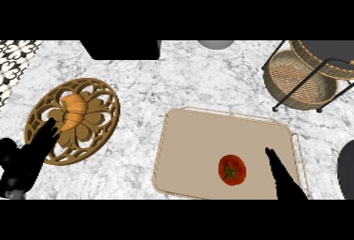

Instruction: Pick the tomato from the tray and place it in the tiered basket

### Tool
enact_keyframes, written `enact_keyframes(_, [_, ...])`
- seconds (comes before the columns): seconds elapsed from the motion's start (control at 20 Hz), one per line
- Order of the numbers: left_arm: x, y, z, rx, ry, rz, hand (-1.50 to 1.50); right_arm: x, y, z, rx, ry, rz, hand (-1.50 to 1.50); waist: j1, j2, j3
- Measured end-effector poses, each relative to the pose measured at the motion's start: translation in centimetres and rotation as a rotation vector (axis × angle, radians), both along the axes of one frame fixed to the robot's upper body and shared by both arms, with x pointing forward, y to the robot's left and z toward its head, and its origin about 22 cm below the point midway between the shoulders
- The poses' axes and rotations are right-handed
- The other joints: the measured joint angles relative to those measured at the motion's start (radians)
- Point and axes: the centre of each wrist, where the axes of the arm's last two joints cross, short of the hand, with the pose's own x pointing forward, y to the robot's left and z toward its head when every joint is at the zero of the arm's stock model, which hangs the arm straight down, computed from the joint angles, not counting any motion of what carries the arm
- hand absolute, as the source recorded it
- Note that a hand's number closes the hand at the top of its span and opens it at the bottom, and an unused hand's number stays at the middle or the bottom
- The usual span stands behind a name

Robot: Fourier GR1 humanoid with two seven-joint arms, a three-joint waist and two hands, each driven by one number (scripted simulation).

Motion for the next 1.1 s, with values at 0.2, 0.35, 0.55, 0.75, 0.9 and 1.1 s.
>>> enact_keyframes(0.2, [-0.2, 0.4, -0.1, 0.01, 0.007, 0.003, 0.0, 0.5, -0.3, -0.9, 0.002, -0.013, 0.007, -1.5, 0.0, 0.001, 0.0])
enact_keyframes(0.35, [-0.2, 0.8, -0.4, 0.005, -0.001, 0.002, 0.0, 0.7, -0.2, -2.0, 0.004, -0.018, 0.015, -1.5, 0.0, 0.0, 0.001])
enact_keyframes(0.55, [0.5, 0.6, 0.0, 0.01, 0.001, 0.003, 0.0, 1.0, 0.7, -2.1, 0.004, -0.026, 0.022, -1.5, 0.0, 0.001, 0.0])
enact_keyframes(0.75, [0.0, 0.5, -0.3, 0.007, 0.002, 0.004, 0.0, 2.1, 1.1, -3.1, 0.006, -0.031, 0.016, -1.5, 0.001, 0.0, 0.0])
enact_keyframes(0.9, [0.1, 0.5, -0.1, 0.004, 0.006, -0.002, 0.0, 3.4, 0.4, -3.2, 0.02, -0.026, 0.012, -1.5, 0.002, 0.001, 0.0])
enact_keyframes(1.1, [0.2, 0.8, -0.1, 0.002, 0.005, 0.001, 0.0, 4.8, 0.8, -4.2, 0.024, -0.031, 0.013, -1.5, 0.002, 0.001, 0.0])
